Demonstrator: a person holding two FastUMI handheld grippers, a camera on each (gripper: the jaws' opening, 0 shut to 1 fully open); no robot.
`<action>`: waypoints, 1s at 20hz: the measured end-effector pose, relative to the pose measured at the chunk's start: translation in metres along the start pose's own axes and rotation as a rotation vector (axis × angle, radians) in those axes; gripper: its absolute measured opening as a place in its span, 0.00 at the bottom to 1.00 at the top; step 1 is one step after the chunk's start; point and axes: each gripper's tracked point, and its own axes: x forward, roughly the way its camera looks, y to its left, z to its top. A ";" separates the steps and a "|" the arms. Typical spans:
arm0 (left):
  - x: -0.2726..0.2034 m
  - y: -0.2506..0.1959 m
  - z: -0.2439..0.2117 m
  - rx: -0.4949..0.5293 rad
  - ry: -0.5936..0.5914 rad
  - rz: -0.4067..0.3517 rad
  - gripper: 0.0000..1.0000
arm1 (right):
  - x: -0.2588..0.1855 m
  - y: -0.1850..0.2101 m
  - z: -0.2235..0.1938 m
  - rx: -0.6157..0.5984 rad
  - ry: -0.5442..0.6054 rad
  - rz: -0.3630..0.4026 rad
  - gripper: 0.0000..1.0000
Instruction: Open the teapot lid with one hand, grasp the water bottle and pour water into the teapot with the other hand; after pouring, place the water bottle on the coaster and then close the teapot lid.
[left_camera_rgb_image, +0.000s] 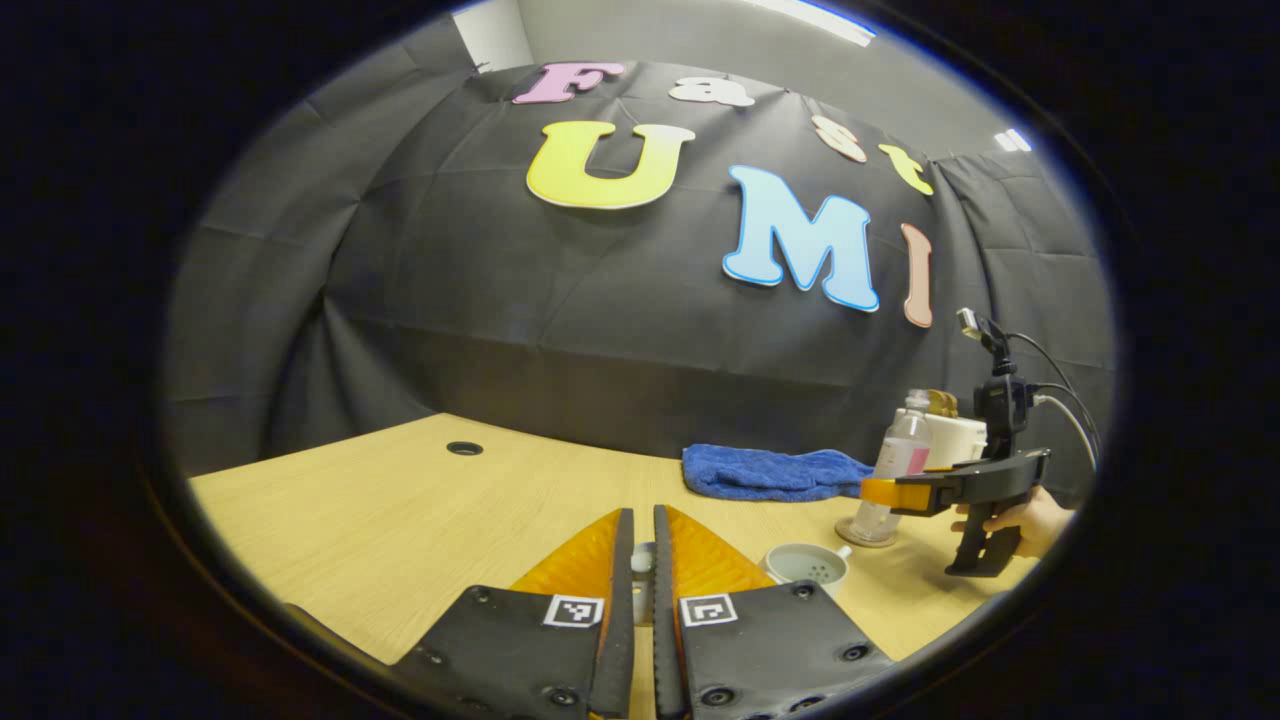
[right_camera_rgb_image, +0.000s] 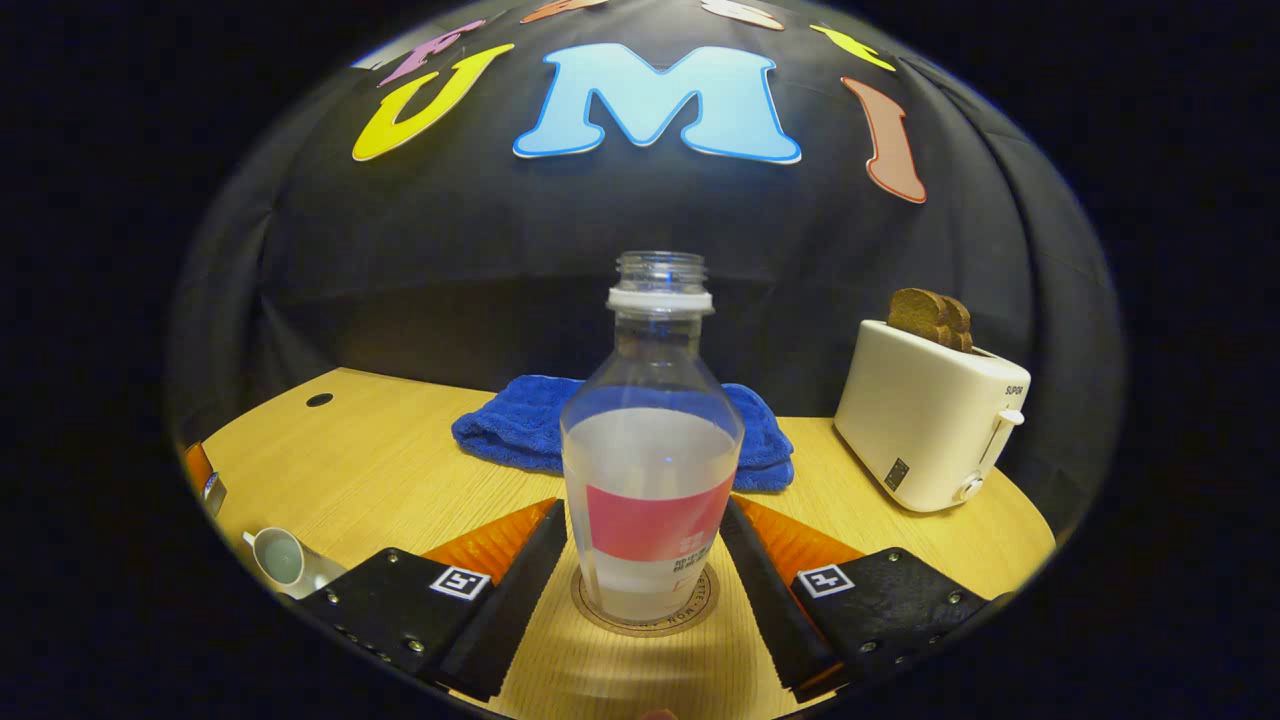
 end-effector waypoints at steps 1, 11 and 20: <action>0.000 -0.001 0.001 -0.003 -0.001 -0.004 0.14 | -0.005 -0.001 0.000 0.001 -0.007 -0.003 0.96; -0.002 -0.014 0.005 -0.016 -0.002 -0.046 0.14 | -0.078 0.006 0.007 0.006 -0.125 -0.021 0.96; 0.005 -0.049 0.007 0.008 0.022 -0.100 0.15 | -0.139 0.024 -0.001 0.012 -0.169 -0.024 0.96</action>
